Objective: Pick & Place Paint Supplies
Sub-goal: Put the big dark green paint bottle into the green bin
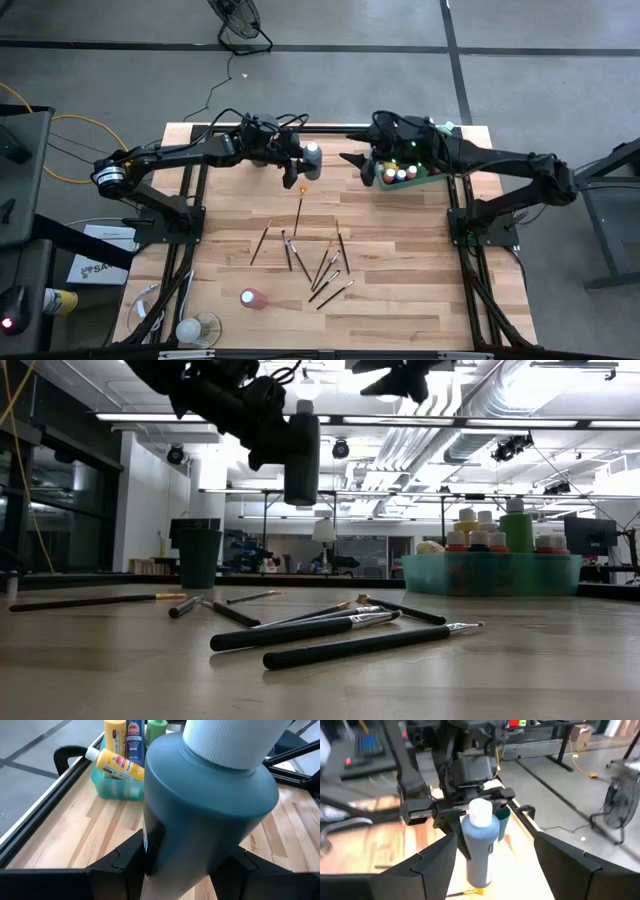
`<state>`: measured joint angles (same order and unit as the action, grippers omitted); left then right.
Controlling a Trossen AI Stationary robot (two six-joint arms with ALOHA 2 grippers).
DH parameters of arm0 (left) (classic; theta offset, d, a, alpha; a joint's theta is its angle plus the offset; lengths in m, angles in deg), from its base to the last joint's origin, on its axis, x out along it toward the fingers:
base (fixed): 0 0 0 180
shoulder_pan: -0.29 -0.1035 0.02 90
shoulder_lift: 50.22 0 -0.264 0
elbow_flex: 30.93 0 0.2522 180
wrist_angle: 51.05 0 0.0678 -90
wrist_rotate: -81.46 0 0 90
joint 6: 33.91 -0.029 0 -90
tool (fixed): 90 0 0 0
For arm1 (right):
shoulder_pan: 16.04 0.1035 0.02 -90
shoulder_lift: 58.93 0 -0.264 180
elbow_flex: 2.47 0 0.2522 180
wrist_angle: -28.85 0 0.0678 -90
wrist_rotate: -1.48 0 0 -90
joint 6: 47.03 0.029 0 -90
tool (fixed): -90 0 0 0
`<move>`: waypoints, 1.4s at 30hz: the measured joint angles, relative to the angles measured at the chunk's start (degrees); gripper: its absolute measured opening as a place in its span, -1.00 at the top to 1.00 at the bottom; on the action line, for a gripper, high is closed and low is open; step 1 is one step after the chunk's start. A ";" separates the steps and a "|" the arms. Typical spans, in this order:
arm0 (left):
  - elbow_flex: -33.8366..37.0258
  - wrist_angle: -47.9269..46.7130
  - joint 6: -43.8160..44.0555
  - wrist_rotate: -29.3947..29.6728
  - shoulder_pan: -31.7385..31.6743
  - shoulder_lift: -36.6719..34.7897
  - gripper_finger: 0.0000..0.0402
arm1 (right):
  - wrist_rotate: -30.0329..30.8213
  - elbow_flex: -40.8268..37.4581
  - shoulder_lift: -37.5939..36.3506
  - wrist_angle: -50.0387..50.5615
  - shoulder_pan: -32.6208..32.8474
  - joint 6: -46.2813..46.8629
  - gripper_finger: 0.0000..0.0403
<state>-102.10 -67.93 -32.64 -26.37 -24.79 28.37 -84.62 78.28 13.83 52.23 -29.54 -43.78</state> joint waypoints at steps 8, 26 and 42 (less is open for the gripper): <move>-0.02 -0.30 0.05 0.44 0.00 0.00 0.16 | -3.94 11.81 9.05 3.81 -0.79 -8.88 -0.29; -0.02 -1.37 0.47 0.48 0.00 0.00 0.16 | -8.80 15.12 20.59 0.08 -1.94 -6.14 -0.28; 0.01 -1.24 0.64 0.54 -0.01 -0.07 0.16 | -11.52 15.12 22.16 -0.27 -3.52 -1.45 0.44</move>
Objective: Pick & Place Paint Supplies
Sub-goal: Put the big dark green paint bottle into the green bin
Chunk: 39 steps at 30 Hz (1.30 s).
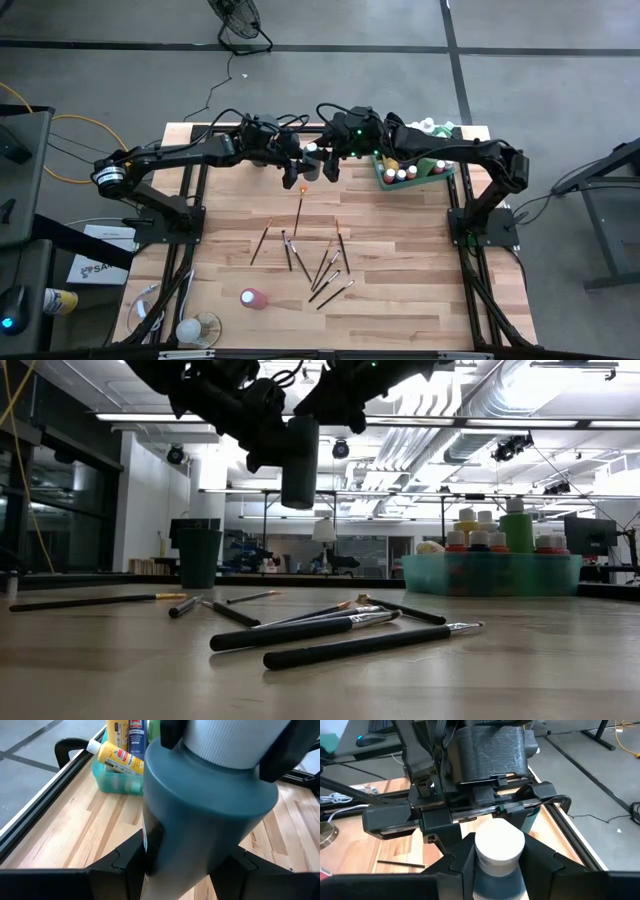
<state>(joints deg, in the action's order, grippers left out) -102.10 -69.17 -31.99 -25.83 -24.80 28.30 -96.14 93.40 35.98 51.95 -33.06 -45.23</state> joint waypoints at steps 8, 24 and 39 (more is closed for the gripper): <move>0.02 -0.13 0.04 -1.17 -0.01 0.00 0.03 | -1.16 0.00 0.00 -0.04 -0.02 1.45 0.44; -0.02 -1.76 -1.70 4.96 -0.04 -3.99 -0.42 | 9.97 -0.07 -6.48 14.08 -2.46 2.80 0.44; 0.00 -3.15 -1.24 6.35 -0.52 -5.33 -0.42 | 19.06 -12.85 -25.27 24.98 -14.34 5.42 0.44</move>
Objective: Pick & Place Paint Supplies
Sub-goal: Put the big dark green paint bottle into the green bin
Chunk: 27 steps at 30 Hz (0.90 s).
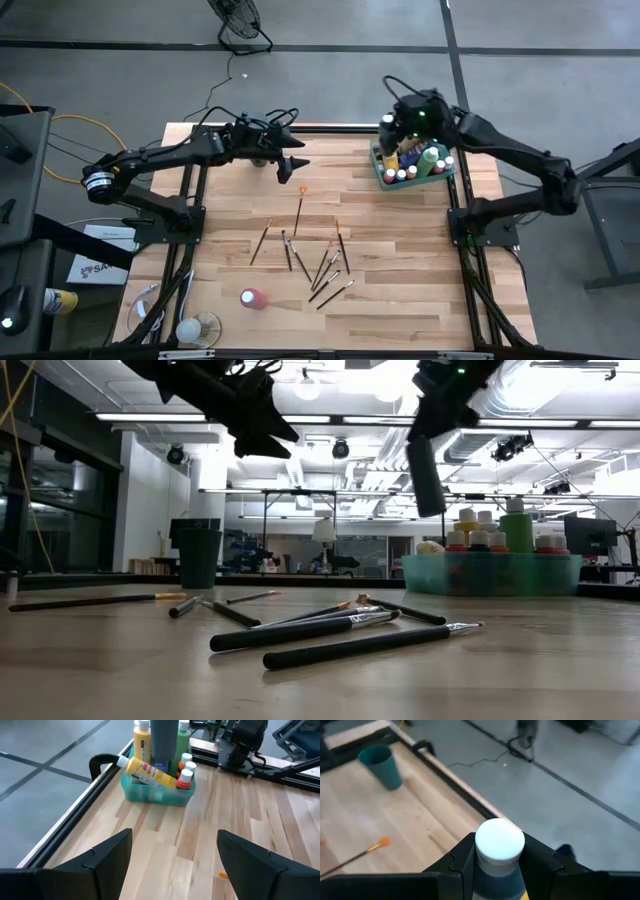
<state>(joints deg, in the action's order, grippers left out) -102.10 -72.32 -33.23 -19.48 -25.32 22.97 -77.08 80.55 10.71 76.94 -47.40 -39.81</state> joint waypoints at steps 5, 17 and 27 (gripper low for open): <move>0.00 0.02 0.02 0.17 0.00 0.02 -0.42 | 5.10 -7.65 -4.74 -5.84 -1.41 2.84 0.44; 0.00 -0.01 1.33 0.15 0.11 0.04 -0.42 | 18.54 -17.93 -5.49 -12.67 -1.74 9.20 0.44; 0.02 -0.05 2.64 0.15 0.11 0.07 -0.42 | 18.59 -25.00 -5.49 -20.66 -5.15 10.68 0.44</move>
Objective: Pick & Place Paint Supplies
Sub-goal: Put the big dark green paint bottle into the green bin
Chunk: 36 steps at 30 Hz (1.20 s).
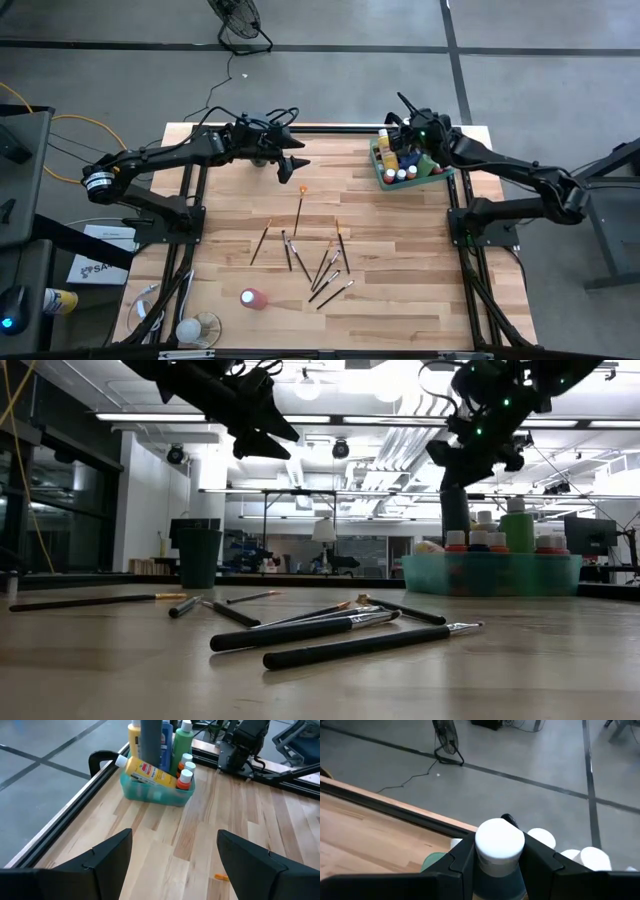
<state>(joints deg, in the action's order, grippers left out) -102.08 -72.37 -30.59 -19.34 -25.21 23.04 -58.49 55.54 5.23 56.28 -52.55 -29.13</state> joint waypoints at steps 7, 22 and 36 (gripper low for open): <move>0.00 -0.04 0.24 -0.01 0.00 0.00 -0.42 | -3.06 -2.99 0.02 -4.40 -2.48 0.12 0.44; 0.00 -0.08 0.26 0.60 0.00 0.02 -0.42 | -4.98 -7.58 1.07 -2.24 -3.53 4.77 0.44; 0.02 -0.12 0.38 0.93 0.00 0.02 -0.42 | -7.91 -7.58 -0.87 -1.71 -3.53 3.44 -0.24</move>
<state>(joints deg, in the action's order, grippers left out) -102.05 -72.50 -30.22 -18.41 -25.21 23.06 -66.40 47.96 4.36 54.57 -56.07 -25.69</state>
